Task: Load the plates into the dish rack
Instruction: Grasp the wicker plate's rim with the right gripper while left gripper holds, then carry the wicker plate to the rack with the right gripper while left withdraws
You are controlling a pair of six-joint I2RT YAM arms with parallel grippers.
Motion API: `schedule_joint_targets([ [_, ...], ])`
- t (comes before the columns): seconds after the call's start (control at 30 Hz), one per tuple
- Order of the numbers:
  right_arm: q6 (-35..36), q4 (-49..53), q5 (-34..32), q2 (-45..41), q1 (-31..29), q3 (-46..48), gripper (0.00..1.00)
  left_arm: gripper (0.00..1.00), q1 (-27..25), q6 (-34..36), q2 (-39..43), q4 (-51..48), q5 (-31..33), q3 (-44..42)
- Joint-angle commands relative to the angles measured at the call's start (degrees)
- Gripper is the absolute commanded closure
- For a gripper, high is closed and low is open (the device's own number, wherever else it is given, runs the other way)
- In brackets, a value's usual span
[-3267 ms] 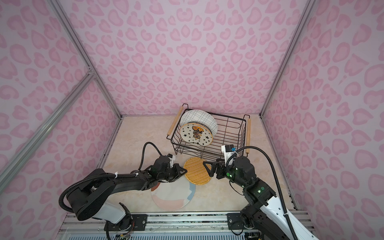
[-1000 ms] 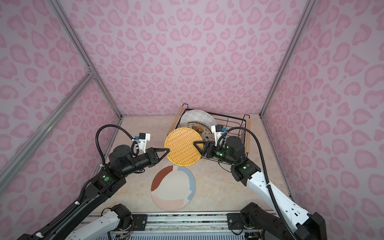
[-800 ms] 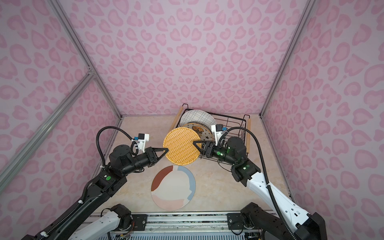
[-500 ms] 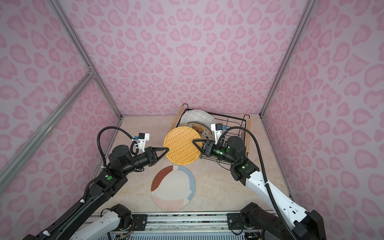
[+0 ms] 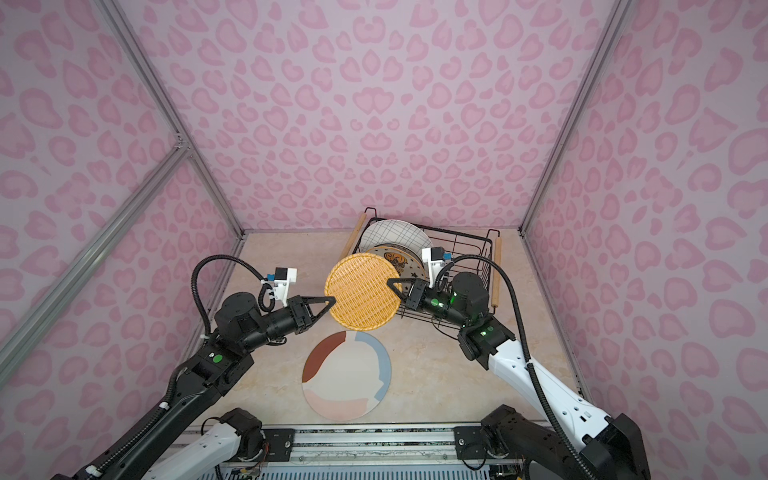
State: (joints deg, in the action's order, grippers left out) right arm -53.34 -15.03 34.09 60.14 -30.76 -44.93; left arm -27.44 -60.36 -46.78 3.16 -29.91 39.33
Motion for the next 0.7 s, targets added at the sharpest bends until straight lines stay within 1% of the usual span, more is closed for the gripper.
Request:
schedule_joint_targets([
  [0.0,1.3,-1.8,0.9,0.1,-0.6,-1.3,1.0,0.96,0.1,1.4,0.4,1.2,0.4,-0.2],
  [0.03,2.3,-0.4,0.3,0.1,-0.7,-2.0,1.0,0.96,0.1,1.8,0.5,0.9,0.3,0.2],
  [0.1,3.8,1.7,-0.3,0.1,-0.8,-3.2,1.0,0.8,0.1,3.3,0.5,0.0,-0.3,1.3],
  [0.13,4.3,2.3,-0.4,0.1,-0.8,-3.8,1.0,0.59,0.2,4.4,0.3,-1.1,-0.6,2.3],
  [0.17,4.9,2.8,-0.6,0.1,-0.8,-4.3,1.0,0.41,0.2,5.6,0.2,-2.2,-1.0,3.2],
  [0.2,5.5,3.4,-0.7,0.1,-0.7,-4.9,1.0,0.29,0.2,6.7,0.2,-3.4,-1.3,4.3],
  [0.23,6.3,4.2,-1.1,0.0,-0.4,-5.5,1.0,0.06,0.2,8.1,0.3,-5.1,-1.4,5.5],
  [0.27,7.0,5.0,-1.4,-0.1,-0.2,-6.4,1.0,0.03,0.2,9.8,0.8,-6.6,-1.3,6.4],
  [0.43,9.1,6.6,-1.3,0.4,3.0,-9.3,1.0,0.03,0.3,17.0,5.8,-11.5,-0.8,9.9],
  [0.53,13.6,10.7,-3.4,1.1,4.1,-11.9,1.0,0.03,0.3,23.5,9.0,-16.8,0.9,11.8],
  [0.6,16.4,11.5,-4.6,1.3,5.1,-12.9,1.0,0.03,0.3,27.6,11.5,-19.7,2.6,11.6],
  [0.67,20.6,13.3,-7.1,1.4,6.0,-13.8,1.0,0.03,0.3,31.4,14.3,-22.4,4.4,10.5],
])
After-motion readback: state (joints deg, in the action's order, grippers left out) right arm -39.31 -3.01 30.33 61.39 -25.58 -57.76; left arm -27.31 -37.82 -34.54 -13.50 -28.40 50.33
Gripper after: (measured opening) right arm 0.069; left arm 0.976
